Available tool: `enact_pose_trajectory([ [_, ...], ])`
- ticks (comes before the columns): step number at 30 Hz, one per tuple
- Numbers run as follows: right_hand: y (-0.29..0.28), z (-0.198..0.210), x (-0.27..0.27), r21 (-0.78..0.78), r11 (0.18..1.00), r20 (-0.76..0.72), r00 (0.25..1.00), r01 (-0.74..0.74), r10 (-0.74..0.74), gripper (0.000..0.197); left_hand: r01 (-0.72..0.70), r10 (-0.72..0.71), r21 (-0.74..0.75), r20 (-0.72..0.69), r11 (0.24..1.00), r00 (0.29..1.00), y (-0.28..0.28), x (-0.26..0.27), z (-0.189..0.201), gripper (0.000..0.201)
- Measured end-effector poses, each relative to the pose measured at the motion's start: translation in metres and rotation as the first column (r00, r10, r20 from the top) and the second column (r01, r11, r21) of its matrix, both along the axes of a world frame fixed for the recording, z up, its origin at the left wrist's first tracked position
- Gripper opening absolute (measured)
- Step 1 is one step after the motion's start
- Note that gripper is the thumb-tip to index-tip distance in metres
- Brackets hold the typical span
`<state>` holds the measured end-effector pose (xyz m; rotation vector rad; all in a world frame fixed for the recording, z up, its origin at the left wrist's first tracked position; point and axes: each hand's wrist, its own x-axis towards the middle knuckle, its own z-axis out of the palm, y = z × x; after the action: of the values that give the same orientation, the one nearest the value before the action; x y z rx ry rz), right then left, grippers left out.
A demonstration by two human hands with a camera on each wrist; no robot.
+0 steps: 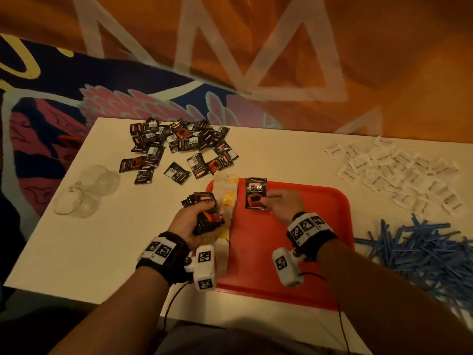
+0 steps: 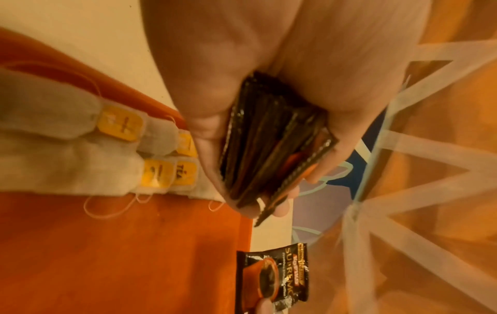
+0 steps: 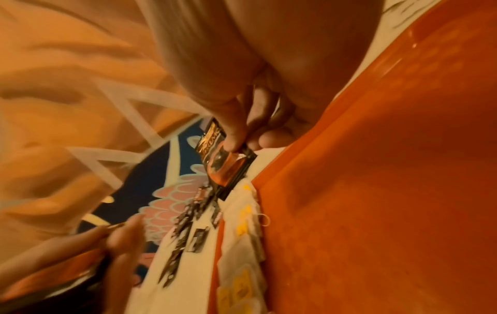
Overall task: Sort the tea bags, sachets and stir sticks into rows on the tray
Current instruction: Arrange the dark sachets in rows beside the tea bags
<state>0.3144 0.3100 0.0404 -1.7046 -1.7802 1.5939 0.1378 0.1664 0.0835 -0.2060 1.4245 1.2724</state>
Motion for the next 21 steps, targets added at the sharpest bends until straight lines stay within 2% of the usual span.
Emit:
enact_pose_trajectory([
  [2,0.006,-0.011,-0.015,-0.004,1.0,0.084,0.996,0.017,-0.016,0.02,0.02,-0.02,-0.018,-0.025,1.0,0.999,-0.003,-0.016,-0.01,0.028],
  [5,0.018,-0.026,-0.036,-0.035,0.996,0.142,0.987,0.08,-0.074,0.021,0.047,-0.048,-0.04,-0.019,0.998,0.999,-0.006,-0.038,-0.021,0.024],
  [7,0.024,-0.033,-0.047,-0.048,0.99,0.177,0.977,0.13,-0.12,0.022,0.057,-0.058,-0.055,-0.008,0.997,0.998,-0.009,-0.052,-0.027,0.029],
  [12,0.034,-0.044,-0.065,-0.051,0.987,0.269,0.954,0.151,-0.132,0.023,0.085,-0.082,-0.035,0.067,0.996,0.994,-0.013,-0.07,-0.036,0.039],
  [21,0.039,-0.058,-0.075,-0.054,0.976,0.272,0.943,0.212,-0.19,0.019,0.065,-0.065,0.003,0.115,0.998,0.991,-0.008,-0.076,-0.04,0.025],
])
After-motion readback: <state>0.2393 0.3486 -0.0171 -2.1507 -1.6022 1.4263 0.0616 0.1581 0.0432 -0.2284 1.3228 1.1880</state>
